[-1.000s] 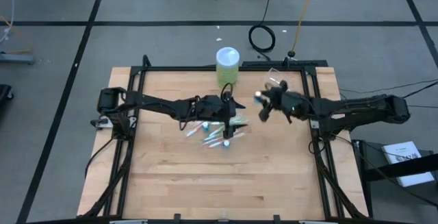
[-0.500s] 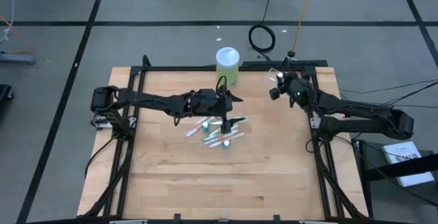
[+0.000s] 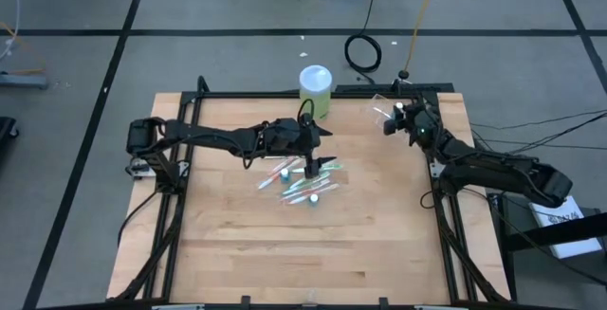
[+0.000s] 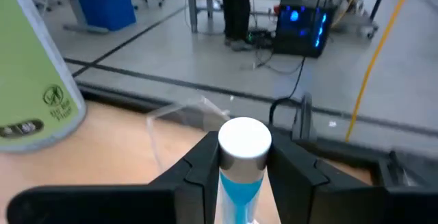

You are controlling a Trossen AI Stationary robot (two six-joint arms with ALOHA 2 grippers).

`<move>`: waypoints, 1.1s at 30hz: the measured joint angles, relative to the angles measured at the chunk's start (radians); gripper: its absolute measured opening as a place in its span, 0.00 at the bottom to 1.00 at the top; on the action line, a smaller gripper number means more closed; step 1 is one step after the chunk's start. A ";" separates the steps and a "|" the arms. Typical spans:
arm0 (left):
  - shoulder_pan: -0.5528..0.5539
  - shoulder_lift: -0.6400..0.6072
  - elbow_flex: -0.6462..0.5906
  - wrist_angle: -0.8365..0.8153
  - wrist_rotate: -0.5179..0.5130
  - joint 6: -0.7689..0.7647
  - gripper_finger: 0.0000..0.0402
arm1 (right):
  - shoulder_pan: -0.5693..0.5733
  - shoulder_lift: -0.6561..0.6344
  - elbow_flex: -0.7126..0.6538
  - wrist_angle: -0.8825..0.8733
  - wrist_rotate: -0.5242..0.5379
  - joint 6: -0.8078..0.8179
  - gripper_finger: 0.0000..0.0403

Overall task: Pick & Place toothbrushing station
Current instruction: Put the blue mouthwash bottle into the transparent organizer

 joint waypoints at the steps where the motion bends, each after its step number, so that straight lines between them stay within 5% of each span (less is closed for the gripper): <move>1: 0.003 0.000 0.000 -0.001 0.000 0.000 0.89 | -0.008 0.003 -0.015 0.002 -0.013 0.012 0.22; 21: 0.011 0.000 0.000 0.013 0.000 0.000 0.89 | -0.023 0.033 -0.072 0.032 -0.048 0.027 0.30; 33: 0.009 0.000 0.000 -0.033 -0.001 -0.004 0.88 | -0.023 0.004 -0.072 0.097 -0.075 0.004 0.48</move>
